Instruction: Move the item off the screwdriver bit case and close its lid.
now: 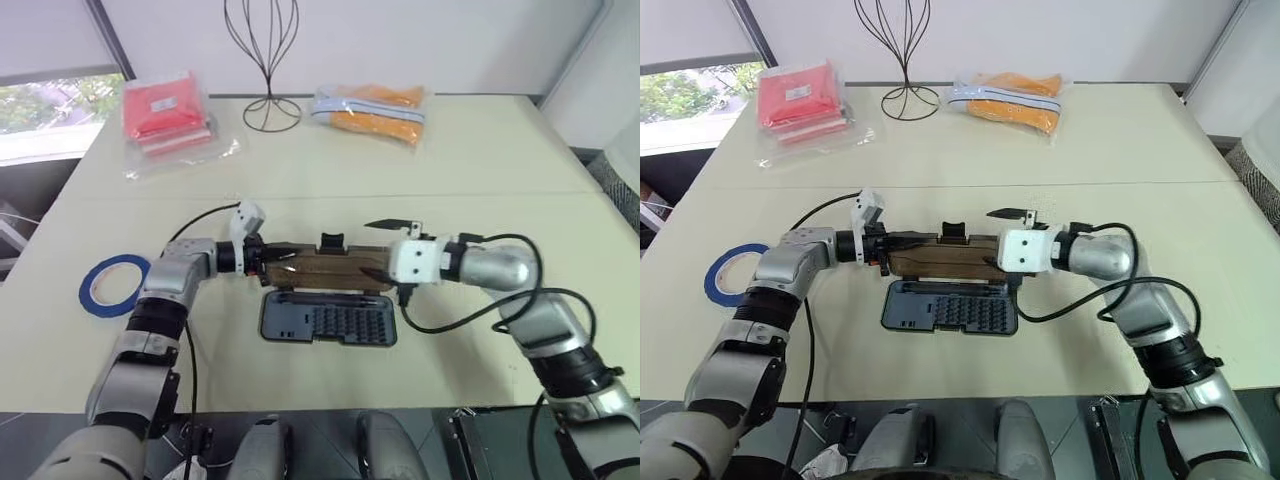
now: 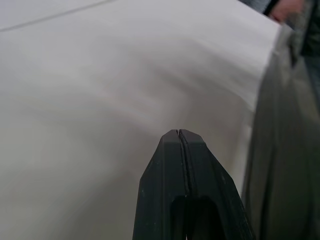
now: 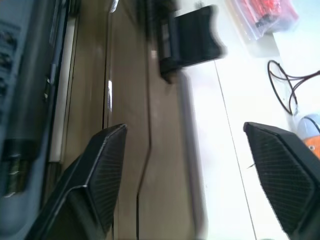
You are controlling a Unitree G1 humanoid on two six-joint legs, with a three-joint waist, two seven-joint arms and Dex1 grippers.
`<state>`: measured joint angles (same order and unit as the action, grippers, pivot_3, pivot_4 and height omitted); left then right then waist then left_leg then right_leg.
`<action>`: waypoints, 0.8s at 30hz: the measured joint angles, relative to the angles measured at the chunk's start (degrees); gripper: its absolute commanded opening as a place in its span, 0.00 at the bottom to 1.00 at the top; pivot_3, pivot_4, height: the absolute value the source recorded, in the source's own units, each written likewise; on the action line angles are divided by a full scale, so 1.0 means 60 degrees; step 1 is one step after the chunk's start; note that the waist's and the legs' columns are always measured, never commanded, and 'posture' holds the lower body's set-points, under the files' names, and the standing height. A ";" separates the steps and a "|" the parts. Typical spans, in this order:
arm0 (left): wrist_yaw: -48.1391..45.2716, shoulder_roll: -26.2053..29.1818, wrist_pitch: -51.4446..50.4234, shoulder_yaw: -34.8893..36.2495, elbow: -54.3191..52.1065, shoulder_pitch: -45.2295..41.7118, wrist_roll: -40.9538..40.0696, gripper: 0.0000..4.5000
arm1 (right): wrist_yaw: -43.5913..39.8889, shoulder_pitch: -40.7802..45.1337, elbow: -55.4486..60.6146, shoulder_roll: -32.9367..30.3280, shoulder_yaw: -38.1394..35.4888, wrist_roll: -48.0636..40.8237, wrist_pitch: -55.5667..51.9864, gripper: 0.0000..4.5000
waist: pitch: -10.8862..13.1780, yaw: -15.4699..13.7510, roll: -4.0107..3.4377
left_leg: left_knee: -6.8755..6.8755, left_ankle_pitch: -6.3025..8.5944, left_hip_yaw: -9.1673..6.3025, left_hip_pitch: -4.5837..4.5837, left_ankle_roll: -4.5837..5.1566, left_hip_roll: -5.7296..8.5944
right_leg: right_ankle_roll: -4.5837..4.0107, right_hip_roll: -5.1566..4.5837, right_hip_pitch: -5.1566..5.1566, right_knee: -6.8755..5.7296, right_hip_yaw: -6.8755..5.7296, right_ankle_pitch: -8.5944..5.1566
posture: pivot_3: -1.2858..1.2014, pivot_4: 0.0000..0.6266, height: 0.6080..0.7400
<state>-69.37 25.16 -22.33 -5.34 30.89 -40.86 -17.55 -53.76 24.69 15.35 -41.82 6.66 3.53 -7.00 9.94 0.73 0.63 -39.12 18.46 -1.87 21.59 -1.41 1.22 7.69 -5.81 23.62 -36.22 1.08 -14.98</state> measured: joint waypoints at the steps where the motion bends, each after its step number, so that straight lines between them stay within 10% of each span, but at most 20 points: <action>1: -0.0168 0.0095 -0.0030 -0.0046 -0.0032 0.0000 0.0005 0.00 | -0.0179 -0.0038 0.0404 -0.0206 -0.0357 -0.0412 -0.0637 0.89 | 0.0000 -0.0008 0.0002 | -0.0003 0.0019 -0.0001 0.0000 0.0034 0.0000 | 0.0000 0.0000 -0.0004 0.0002 -0.0001 0.0000 | 0.52 0.24 1.00; 8: -0.1444 0.0766 -0.0597 -0.0180 -0.0825 0.0004 -0.0113 0.00 | -0.0673 -0.0893 0.1999 -0.1332 -0.2391 -0.2507 -0.3419 0.89 | 0.0001 0.0002 0.0004 | -0.0003 0.0028 -0.0003 -0.0007 0.0050 -0.0002 | 0.0000 0.0000 -0.0013 0.0005 -0.0002 0.0000 | 0.52 0.24 1.00; 24: -0.3465 0.2003 -0.2008 -0.1625 -0.3606 0.0840 -0.0576 0.00 | -0.0096 -0.1280 0.1886 -0.1501 -0.2467 -0.2632 -0.3373 0.89 | 0.0001 0.0004 0.0002 | -0.0003 0.0029 -0.0001 -0.0008 0.0052 -0.0004 | 0.0000 0.0001 -0.0012 0.0006 0.0002 -0.0001 | 0.52 0.24 1.00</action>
<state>-90.16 37.18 -34.38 -15.09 9.25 -35.82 -21.00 -54.34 17.01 26.67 -50.83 -8.14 -12.26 -27.24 9.95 0.75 0.64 -39.14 18.64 -1.88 21.54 -1.10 1.19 7.69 -5.80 23.55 -36.19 1.09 -14.98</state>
